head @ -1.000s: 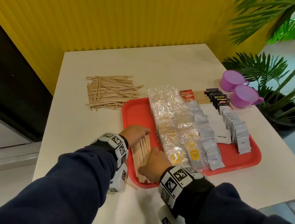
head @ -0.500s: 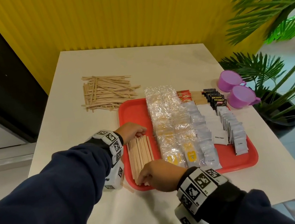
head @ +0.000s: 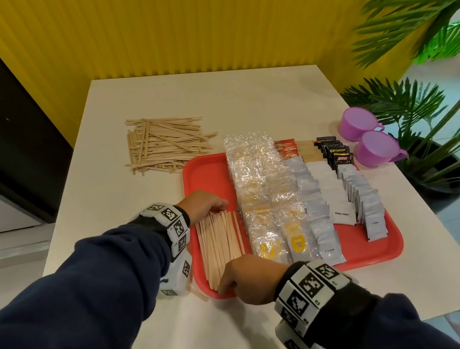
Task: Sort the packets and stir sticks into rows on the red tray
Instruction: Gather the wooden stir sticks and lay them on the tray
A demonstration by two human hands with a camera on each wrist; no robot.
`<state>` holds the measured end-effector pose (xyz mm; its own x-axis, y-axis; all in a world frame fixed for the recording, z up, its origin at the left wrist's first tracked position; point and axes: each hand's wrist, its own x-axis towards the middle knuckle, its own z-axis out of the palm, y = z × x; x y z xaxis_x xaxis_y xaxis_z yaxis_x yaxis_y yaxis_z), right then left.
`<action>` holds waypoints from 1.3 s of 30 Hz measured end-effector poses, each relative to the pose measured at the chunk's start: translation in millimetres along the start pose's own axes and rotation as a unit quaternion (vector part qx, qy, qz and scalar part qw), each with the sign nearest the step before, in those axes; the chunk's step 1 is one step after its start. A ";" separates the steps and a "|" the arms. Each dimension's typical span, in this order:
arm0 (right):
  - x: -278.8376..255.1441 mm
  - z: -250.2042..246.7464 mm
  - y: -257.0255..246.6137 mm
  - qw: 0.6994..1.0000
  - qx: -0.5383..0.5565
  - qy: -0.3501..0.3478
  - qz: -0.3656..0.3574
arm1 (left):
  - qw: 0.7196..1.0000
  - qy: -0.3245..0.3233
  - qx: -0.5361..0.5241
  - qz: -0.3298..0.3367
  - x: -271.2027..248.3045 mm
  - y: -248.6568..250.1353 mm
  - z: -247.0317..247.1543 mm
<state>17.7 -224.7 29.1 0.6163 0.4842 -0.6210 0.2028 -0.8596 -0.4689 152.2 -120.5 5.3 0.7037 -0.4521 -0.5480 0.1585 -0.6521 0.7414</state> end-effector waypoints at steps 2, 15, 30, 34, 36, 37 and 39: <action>1.9 -2.3 1.4 1.000 -0.011 -0.002 0.008 | 0.999 -0.013 0.040 0.022 -1.7 0.9 1.2; 5.3 -12.4 4.7 1.000 0.003 0.013 0.027 | 0.992 0.029 0.120 0.033 -5.2 2.8 -0.8; 13.6 -14.8 -3.1 0.999 0.037 0.015 0.012 | 0.993 0.048 0.106 -0.035 2.7 3.1 1.4; 17.0 -12.1 -2.9 1.000 0.009 -0.005 0.016 | 0.991 0.019 0.134 -0.010 2.0 3.9 1.1; 18.4 -13.3 -1.0 0.999 0.025 0.012 0.026 | 0.991 0.027 0.128 -0.006 2.3 1.4 -2.7; 19.0 -14.3 0.4 0.998 0.040 0.031 0.029 | 0.992 0.042 0.118 -0.004 2.9 -0.3 -5.9; 20.4 -15.6 3.2 0.996 0.061 0.063 0.033 | 0.994 0.090 0.065 -0.010 1.5 -2.2 -13.1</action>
<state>42.8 -220.2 24.7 0.7179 0.3956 -0.5728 0.0692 -0.8593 -0.5067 162.0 -111.8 7.9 0.8158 -0.3299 -0.4749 0.0904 -0.7384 0.6682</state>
